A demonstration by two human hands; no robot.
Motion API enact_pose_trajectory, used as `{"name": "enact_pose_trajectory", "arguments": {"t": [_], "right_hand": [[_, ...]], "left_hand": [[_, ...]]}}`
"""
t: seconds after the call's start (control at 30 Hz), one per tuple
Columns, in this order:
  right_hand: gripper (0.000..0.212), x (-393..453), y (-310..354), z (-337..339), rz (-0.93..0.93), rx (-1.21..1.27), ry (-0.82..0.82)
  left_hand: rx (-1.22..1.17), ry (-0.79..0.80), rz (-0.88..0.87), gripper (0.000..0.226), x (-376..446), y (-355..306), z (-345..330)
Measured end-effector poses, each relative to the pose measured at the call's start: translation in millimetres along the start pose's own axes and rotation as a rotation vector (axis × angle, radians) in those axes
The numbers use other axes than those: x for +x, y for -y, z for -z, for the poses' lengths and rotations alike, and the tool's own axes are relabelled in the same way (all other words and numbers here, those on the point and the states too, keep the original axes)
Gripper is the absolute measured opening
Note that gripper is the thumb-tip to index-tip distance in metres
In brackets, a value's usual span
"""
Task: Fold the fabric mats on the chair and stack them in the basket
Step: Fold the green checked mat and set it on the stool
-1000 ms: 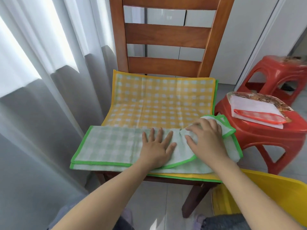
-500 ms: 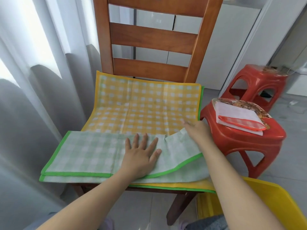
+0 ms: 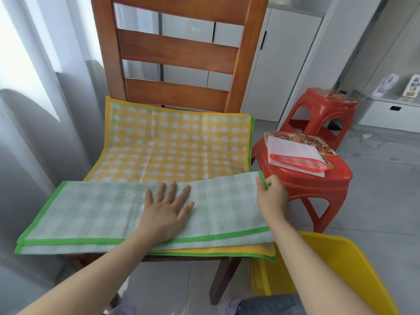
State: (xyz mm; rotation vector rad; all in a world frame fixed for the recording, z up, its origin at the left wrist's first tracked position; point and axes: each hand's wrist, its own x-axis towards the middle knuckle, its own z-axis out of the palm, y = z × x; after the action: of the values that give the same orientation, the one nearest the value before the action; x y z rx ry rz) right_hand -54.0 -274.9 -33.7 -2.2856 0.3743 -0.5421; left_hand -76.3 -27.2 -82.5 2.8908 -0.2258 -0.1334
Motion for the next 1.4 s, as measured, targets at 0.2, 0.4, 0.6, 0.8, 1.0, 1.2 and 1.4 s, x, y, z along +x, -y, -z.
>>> {"name": "enact_pose_trajectory", "arguments": {"t": [0.2,0.4,0.6,0.8,1.0,1.2,1.4], "right_hand": [[0.040,21.2,-12.2,3.1,-0.249,-0.005,0.337],[0.044,36.8,-6.5,-8.6,-0.292,0.129,0.323],[0.030,42.6,-5.7,-21.3,-0.329,0.240,0.206],[0.014,45.5,-5.4,-18.0,-0.205,0.276,0.114],[0.011,37.7,-15.1,-19.9,-0.126,0.099,0.144],[0.019,40.0,-22.4,-17.0,-0.173,0.193,0.159],[0.033,33.9,-15.4,-13.6,-0.126,0.132,0.121]], "left_hand": [[0.018,0.015,-0.004,0.097,-0.7,-0.4,2.5],[0.034,0.018,0.001,0.102,0.0,-1.0,2.3],[-0.005,-0.017,0.050,0.093,1.1,-7.3,5.1],[-0.016,-0.031,0.089,0.076,6.2,-13.4,7.7],[0.065,0.009,0.086,0.082,5.2,-17.1,-1.0],[0.065,-0.011,0.088,0.090,5.6,-16.4,-2.6],[0.069,-0.011,0.088,0.088,4.9,-16.3,-3.4]]}}
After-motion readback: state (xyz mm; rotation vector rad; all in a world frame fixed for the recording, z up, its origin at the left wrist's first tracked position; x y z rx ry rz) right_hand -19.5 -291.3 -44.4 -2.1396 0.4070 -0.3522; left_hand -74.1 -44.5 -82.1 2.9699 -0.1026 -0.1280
